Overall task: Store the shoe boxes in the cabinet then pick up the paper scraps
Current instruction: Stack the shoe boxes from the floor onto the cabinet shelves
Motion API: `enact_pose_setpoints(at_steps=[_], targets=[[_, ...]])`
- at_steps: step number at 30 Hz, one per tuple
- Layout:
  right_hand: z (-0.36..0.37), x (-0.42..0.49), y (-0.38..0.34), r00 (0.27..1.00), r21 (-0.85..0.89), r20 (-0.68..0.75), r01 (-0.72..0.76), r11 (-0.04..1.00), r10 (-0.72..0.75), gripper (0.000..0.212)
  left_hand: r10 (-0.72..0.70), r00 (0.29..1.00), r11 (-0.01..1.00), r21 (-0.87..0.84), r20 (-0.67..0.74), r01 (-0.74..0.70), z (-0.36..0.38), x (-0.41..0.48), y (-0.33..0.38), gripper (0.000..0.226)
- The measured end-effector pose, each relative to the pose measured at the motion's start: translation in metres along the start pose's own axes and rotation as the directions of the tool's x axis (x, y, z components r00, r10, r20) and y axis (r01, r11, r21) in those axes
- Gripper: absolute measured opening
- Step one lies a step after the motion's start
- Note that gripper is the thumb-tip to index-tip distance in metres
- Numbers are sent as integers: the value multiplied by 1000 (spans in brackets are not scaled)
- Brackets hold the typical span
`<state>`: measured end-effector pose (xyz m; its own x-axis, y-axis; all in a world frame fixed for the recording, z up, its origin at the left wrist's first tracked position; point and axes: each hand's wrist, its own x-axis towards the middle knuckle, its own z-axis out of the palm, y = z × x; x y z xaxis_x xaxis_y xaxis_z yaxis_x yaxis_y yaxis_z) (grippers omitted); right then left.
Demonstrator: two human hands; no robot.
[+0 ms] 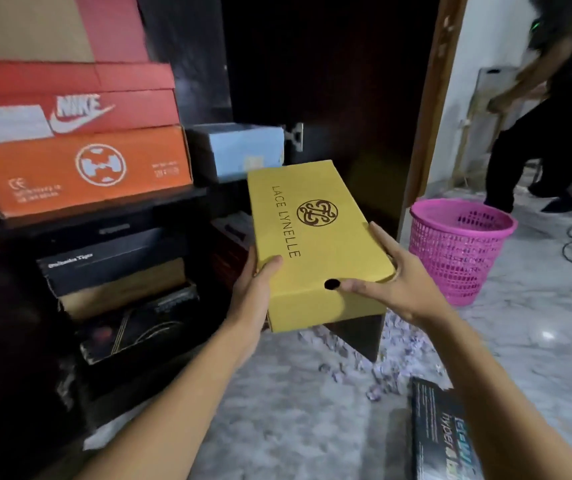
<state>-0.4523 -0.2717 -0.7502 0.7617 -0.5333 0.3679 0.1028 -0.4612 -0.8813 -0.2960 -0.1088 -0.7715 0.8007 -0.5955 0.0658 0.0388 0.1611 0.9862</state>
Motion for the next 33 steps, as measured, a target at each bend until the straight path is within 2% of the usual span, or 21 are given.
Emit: enact_pose_setpoints(at_steps=[3,6,11,14,18,21,24,26,30,33], targets=[[-6,28,-34,996,-66,-53,74,995,-77,111,53,998,998,-42,13,-53,4,16,43,37],[-5,52,-64,977,-160,-140,135,978,-158,104,67,998,994,-82,-10,-68,7,34,80,35],[5,93,-97,902,-204,-327,225,953,-283,92,101,994,991,-82,-52,-105,11,66,141,43],[15,119,-110,848,-233,-431,225,946,-308,90,97,993,989,-104,-70,-104,14,85,170,61],[31,160,-127,794,-265,-529,180,947,-299,93,83,988,989,-114,-128,-98,12,117,206,64],[42,193,-132,806,-265,-515,173,949,-291,90,35,985,994,-96,-169,-52,7,143,223,76],[51,223,-127,853,-306,-450,132,943,-265,84,-10,973,997,-74,-230,-7,-1,170,228,65],[57,241,-120,882,-307,-417,90,947,-219,82,7,971,1000,3,-238,-6,-6,189,228,65],[66,281,-107,916,-316,-380,5,949,-131,82,40,992,983,185,-120,-17,-15,212,229,78],[75,304,-98,919,-348,-388,-77,935,-69,82,179,982,925,349,-56,-149,-25,228,225,73]])
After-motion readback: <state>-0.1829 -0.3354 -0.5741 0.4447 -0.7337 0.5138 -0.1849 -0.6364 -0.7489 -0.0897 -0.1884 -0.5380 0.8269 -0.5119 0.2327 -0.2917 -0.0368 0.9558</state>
